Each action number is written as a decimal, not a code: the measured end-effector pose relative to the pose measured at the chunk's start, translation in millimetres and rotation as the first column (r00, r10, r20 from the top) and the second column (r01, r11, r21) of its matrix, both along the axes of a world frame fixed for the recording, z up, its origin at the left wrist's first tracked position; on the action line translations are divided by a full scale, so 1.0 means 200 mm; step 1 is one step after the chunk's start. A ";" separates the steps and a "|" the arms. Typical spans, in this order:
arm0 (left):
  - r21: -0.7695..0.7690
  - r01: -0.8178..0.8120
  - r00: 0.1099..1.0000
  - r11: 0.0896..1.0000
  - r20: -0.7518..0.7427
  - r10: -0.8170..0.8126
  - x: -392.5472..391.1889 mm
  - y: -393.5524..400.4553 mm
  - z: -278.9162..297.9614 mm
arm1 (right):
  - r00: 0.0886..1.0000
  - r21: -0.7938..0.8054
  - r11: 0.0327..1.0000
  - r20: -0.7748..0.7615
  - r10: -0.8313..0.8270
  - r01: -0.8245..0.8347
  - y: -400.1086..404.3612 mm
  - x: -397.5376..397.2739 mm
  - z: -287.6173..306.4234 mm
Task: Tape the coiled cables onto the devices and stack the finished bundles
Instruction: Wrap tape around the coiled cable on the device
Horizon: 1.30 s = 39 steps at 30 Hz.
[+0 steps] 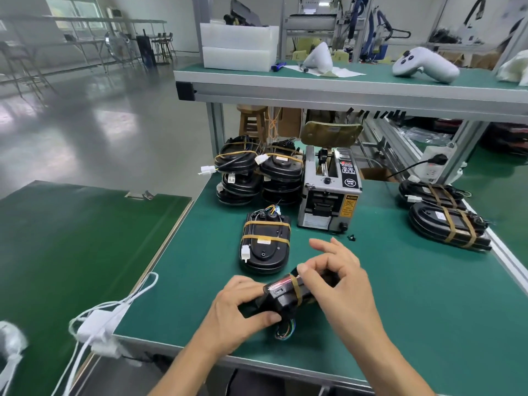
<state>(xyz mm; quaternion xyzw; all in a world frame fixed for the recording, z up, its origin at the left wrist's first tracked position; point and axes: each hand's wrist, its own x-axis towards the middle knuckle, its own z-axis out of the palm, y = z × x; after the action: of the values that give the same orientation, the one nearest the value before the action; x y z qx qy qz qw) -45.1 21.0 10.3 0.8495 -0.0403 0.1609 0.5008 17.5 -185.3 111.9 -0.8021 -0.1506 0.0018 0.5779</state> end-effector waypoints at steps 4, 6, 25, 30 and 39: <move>-0.001 0.002 1.000 1.000 -0.008 -0.002 0.00 0.00 0.01 | 1.000 -0.030 1.000 -0.007 -0.007 0.007 0.04 -0.10 -0.06; 0.003 0.000 1.000 1.000 0.000 0.000 0.00 -0.01 0.02 | 1.000 -0.041 0.999 -0.004 -0.004 0.003 0.05 -0.13 -0.08; -0.012 -0.016 1.000 1.000 -0.002 0.016 0.01 -0.01 0.00 | 0.996 0.051 0.995 -0.028 -0.086 0.087 0.09 -0.17 -0.15; -0.013 -0.016 1.000 1.000 0.010 0.016 0.01 -0.01 0.00 | 0.985 0.133 0.977 -0.045 -0.165 0.169 0.11 -0.22 -0.17; 0.009 -0.008 1.000 1.000 0.009 0.008 0.01 -0.01 0.01 | 0.989 0.131 0.980 -0.006 -0.148 0.148 0.13 -0.22 -0.18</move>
<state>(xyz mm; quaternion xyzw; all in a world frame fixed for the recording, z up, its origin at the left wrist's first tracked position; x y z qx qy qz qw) -43.8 19.7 11.8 0.8511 -0.0399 0.1668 0.4963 -25.6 -159.9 76.1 -0.7714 -0.0914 -0.0525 0.6276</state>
